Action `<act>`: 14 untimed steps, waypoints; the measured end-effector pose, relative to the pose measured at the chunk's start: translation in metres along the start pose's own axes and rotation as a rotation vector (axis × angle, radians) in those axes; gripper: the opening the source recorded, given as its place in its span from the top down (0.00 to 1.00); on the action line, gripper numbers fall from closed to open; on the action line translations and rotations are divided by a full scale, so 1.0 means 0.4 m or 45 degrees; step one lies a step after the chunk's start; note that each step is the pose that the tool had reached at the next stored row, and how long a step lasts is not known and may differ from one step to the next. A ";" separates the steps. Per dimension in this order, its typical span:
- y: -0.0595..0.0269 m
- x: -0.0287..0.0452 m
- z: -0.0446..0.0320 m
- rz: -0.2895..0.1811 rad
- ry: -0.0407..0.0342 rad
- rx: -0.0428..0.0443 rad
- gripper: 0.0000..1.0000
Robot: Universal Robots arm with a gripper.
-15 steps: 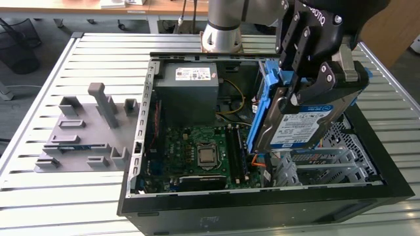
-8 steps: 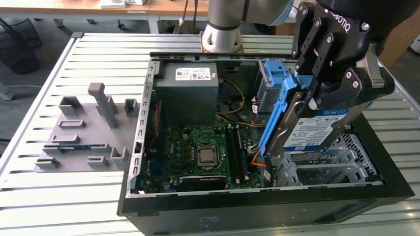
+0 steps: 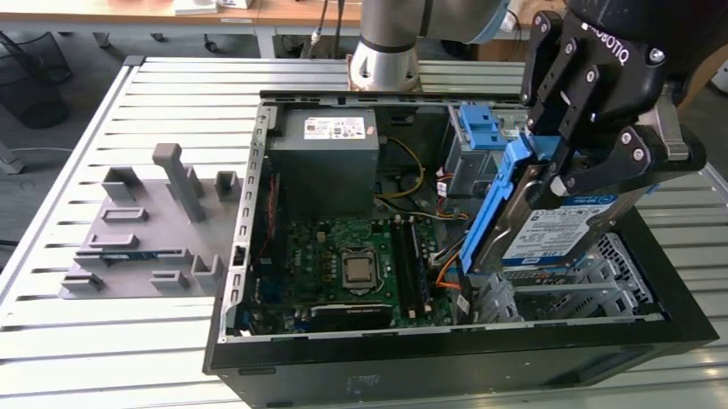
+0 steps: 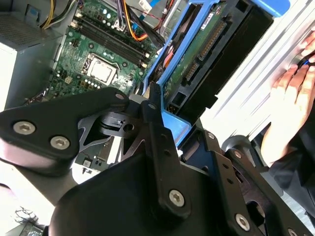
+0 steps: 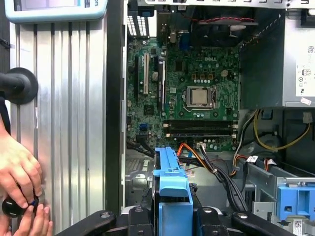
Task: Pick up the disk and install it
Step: 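Insert the disk into the insertion slot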
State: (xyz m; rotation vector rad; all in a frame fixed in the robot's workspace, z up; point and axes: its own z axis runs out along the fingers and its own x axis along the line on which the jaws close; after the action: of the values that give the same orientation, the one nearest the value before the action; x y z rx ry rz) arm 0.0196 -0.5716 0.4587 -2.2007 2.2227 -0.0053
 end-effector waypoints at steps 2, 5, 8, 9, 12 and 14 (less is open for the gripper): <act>-0.008 0.000 0.001 0.002 0.0005 -0.001 0.64; -0.015 0.000 0.002 0.012 0.0018 -0.002 0.64; -0.022 0.000 0.003 0.021 0.0035 -0.004 0.64; -0.025 0.000 0.004 0.022 0.0036 -0.006 0.64; -0.034 0.000 0.006 0.024 0.0035 -0.008 0.64; -0.037 0.000 0.007 0.024 0.0037 -0.008 0.64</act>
State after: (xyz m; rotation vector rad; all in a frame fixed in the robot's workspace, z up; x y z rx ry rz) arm 0.0344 -0.5716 0.4559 -2.1843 2.2479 -0.0012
